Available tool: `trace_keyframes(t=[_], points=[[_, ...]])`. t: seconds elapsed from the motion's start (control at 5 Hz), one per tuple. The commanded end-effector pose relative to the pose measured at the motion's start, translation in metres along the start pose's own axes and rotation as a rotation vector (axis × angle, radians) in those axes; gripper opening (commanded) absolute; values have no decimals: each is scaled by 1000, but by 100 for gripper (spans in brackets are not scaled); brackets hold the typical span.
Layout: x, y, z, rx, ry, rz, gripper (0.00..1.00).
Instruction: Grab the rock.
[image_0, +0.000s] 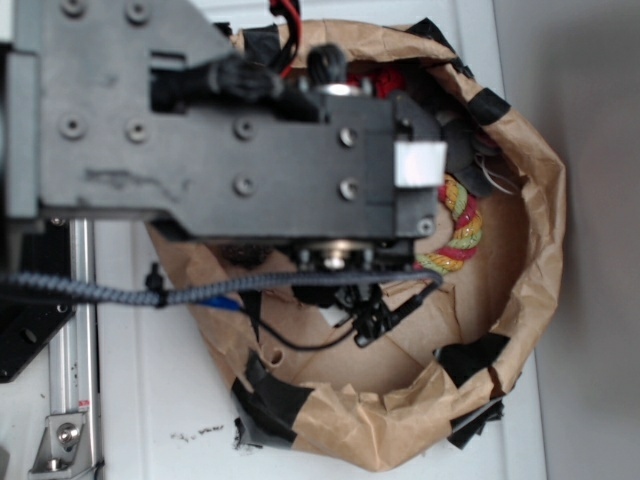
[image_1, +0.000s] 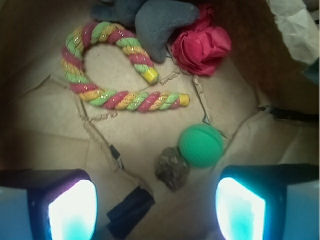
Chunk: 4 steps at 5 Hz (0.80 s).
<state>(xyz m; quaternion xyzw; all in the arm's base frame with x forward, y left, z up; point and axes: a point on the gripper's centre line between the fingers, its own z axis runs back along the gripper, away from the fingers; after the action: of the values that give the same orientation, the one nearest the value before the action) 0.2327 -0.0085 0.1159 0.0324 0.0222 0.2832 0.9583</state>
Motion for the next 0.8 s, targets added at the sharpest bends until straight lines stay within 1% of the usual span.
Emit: trace_keyframes(t=[0.0,0.2,0.4,0.6], points=[[-15,19,-68,-7,-34,29,100],[-17,12,-82,-93,-27,1,100],[-17,8,-84,-134,-31,-38,100],[-16,6,-84,-165,-66,-76,100]])
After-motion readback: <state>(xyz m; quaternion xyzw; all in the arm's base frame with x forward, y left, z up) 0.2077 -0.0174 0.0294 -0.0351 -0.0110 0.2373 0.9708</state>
